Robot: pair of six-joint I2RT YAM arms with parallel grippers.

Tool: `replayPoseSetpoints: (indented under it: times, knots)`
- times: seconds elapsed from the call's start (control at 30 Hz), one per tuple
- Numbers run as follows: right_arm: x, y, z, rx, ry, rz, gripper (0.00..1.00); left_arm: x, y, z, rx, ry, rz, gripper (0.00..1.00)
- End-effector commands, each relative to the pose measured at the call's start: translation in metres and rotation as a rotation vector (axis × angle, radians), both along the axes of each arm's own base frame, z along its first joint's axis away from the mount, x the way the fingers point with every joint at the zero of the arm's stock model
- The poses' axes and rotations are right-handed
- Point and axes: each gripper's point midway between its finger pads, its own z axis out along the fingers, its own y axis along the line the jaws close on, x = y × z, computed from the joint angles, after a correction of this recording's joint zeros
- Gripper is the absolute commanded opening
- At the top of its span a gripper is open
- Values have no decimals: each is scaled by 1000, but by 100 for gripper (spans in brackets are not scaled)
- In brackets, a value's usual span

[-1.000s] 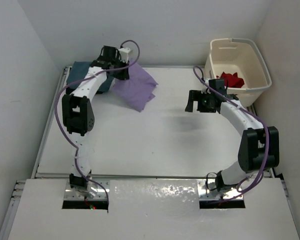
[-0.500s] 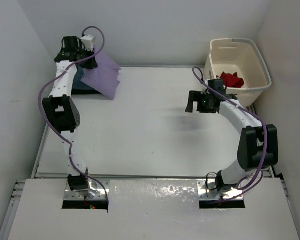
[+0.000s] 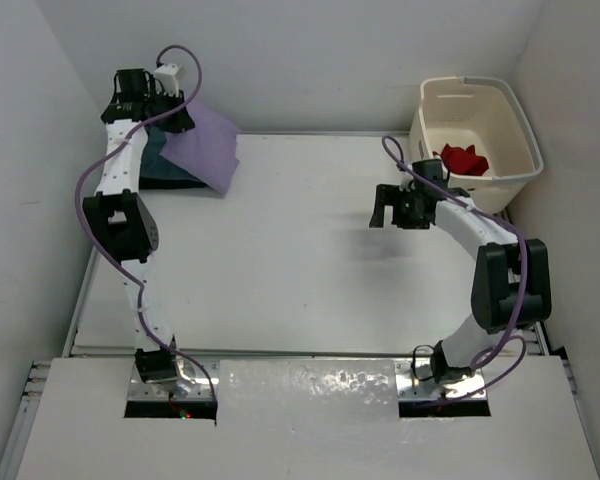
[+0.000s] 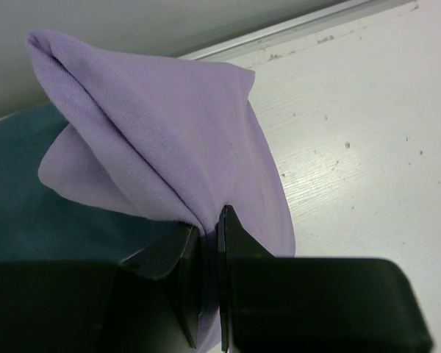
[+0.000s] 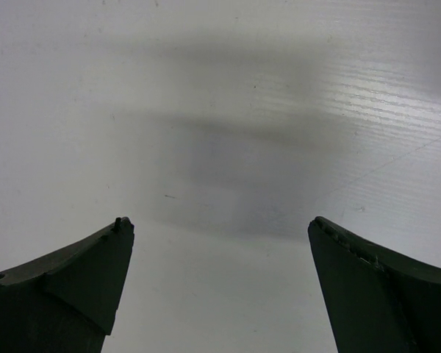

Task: Fold and stack the t-shirts
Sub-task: Put the neatly folded tshirt into the corner of the board with the left arm

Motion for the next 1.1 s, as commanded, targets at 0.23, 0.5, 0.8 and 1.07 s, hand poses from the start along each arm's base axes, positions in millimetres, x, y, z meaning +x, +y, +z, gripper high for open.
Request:
replayPoseSetpoints:
  times: [0.23, 0.5, 0.8, 1.07]
  knots:
    - [23, 1, 17, -1, -64, 1, 99, 18, 1, 96, -3, -288, -28, 0]
    - [24, -1, 14, -16, -42, 1, 99, 23, 32, 64, 29, -234, 8, 0]
    - [29, 0, 9, -8, -11, -15, 99, 36, 86, 26, 0, -208, 80, 0]
    - [28, 3, 7, 13, 9, -30, 99, 62, 116, -24, -25, -192, 177, 0]
